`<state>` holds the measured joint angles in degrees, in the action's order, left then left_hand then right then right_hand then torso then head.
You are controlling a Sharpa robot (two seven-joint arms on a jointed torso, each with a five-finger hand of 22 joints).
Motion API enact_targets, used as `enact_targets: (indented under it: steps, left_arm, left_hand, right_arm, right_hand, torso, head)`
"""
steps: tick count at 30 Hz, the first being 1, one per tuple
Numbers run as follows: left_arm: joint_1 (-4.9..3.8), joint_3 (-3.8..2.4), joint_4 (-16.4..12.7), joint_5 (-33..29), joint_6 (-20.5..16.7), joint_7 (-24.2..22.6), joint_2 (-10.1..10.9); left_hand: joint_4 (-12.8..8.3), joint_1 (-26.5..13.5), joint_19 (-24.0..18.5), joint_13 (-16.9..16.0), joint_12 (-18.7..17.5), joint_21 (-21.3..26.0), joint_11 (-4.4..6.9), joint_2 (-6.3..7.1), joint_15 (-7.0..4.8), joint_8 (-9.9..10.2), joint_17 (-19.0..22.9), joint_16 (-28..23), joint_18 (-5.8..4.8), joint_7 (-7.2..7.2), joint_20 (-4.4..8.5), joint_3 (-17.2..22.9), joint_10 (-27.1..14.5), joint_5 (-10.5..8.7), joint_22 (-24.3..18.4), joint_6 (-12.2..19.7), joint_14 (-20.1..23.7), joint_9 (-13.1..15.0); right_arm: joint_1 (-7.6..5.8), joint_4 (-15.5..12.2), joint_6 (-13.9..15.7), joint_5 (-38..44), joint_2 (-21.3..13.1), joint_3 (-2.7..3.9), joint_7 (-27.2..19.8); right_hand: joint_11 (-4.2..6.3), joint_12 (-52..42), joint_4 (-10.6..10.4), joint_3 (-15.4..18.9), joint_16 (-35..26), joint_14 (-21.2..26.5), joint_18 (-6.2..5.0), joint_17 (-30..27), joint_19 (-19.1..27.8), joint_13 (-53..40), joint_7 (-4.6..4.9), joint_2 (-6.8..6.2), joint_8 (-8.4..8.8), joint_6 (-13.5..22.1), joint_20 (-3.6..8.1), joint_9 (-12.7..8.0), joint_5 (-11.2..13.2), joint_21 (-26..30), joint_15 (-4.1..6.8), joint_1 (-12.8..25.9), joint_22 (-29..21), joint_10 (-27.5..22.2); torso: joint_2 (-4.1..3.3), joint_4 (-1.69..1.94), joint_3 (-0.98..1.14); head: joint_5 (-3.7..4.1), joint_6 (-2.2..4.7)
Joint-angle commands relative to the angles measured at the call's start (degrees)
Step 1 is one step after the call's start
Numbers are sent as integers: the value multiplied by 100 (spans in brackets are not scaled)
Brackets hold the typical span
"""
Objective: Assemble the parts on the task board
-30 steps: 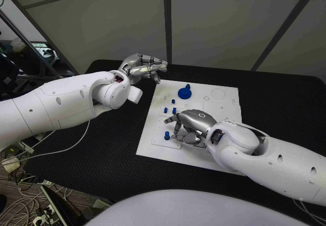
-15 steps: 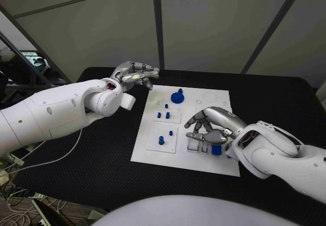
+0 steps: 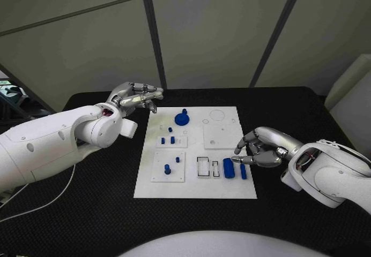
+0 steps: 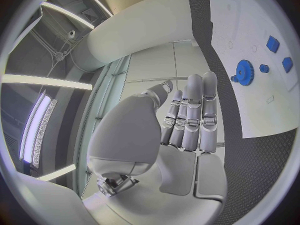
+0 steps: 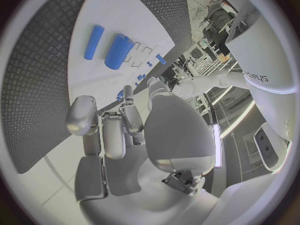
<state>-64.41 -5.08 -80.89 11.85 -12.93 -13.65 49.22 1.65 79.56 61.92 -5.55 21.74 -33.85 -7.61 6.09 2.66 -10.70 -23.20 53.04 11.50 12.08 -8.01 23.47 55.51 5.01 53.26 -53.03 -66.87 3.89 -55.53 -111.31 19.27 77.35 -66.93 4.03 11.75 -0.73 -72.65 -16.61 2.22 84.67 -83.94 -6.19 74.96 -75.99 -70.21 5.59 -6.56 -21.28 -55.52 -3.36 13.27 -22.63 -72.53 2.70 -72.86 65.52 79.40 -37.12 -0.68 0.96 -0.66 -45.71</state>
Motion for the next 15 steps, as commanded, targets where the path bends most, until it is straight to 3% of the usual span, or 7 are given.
enact_targets:
  steps: [1, 5, 9, 15]
  left_arm:
    - [4, 0, -26, -18, -1, -20, 14]
    - [18, 1, -58, -18, -11, -31, 34]
    - [30, 1, -80, -18, -17, -43, 52]
    - [37, 1, -101, -18, -22, -51, 80]
  left_hand:
    - [2, -39, 17, 6, 30, 28, -2, -36, -1, -27, 10, -26, -102, -9, -22, -25, -28, -12, -6, 50, 41, -5]
    - [2, -39, 17, 6, 30, 28, -2, -36, -1, -27, 10, -26, -102, -9, -22, -25, -28, -12, -6, 50, 41, -5]
    - [2, -42, 18, 6, 35, 32, -2, -33, 0, -30, 12, -27, -102, -9, -23, -31, -30, -13, -10, 50, 43, -4]
    - [2, -42, 18, 6, 35, 32, -2, -33, 0, -30, 12, -27, -102, -9, -23, -31, -30, -13, -10, 50, 43, -4]
  right_arm:
    - [3, -59, -277, 271, -48, -1, 620]
    - [41, -39, -346, 670, -12, -3, 881]
    - [82, 35, -305, 940, 90, -5, 1061]
    - [167, 158, -310, 1266, 297, -6, 1207]
  right_hand:
    - [-41, -46, -12, 183, 39, -400, 89, 315, -55, -61, 6, 1, -70, 109, -11, 52, -32, -49, 13, 174, 28, -27]
    - [-47, -93, -21, 372, 65, -408, 95, 376, -72, -128, 10, 0, -150, 184, -20, 113, -25, -73, 5, 334, 65, -18]
    - [-44, -122, -22, 473, 73, -409, 97, 393, -78, -170, 7, -5, -210, 209, -22, 154, -12, -83, 5, 402, 80, -6]
    - [-40, -178, -23, 511, 115, -426, 108, 492, -106, -237, 1, 16, -252, 210, -22, 179, -12, -120, 7, 429, 134, 29]
  torso:
    - [13, -72, 16]
    - [23, -95, 19]
    - [24, -62, 9]
    - [15, -70, -1]
  head:
    - [79, 9]
    - [108, -10]
    - [142, -41]
    - [126, -76]
